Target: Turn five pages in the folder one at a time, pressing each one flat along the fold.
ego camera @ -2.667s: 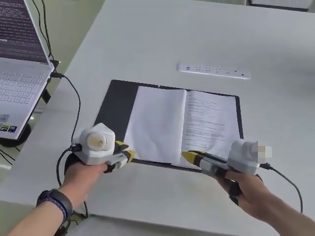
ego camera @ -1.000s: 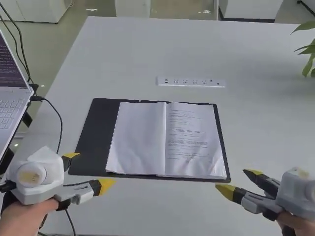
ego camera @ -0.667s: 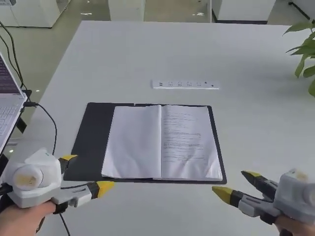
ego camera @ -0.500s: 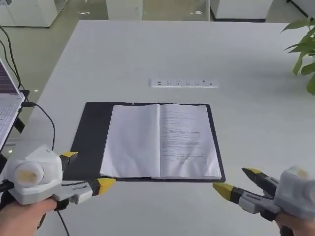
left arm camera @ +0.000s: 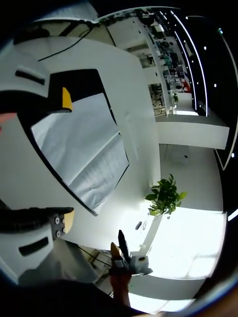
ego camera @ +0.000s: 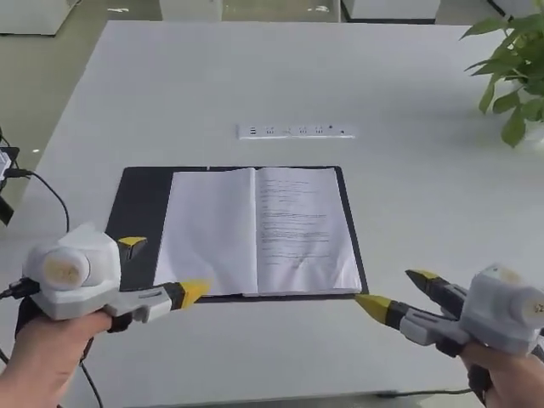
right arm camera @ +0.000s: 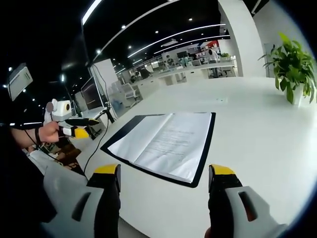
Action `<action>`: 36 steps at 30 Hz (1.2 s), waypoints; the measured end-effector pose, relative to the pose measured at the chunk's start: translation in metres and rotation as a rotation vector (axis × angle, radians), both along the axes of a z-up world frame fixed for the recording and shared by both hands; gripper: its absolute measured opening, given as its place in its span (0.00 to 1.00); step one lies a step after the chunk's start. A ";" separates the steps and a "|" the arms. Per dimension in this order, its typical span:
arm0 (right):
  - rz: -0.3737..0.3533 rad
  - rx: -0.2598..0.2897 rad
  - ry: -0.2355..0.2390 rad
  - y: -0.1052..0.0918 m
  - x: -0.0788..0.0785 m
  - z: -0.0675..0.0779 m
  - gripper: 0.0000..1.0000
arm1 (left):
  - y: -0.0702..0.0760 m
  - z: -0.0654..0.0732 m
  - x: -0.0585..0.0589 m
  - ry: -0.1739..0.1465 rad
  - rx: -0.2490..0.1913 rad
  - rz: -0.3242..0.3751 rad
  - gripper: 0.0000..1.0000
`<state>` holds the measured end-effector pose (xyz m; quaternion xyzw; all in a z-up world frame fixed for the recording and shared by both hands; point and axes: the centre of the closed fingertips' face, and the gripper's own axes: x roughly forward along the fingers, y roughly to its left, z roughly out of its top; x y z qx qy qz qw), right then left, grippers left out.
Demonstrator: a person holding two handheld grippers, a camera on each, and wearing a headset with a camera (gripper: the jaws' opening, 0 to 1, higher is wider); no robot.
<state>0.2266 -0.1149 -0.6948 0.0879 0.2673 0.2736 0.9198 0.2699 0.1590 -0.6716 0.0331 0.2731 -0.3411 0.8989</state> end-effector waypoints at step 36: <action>-0.055 0.046 0.010 -0.022 -0.007 0.002 0.70 | -0.191 -0.002 0.045 -0.024 -0.019 -0.318 0.74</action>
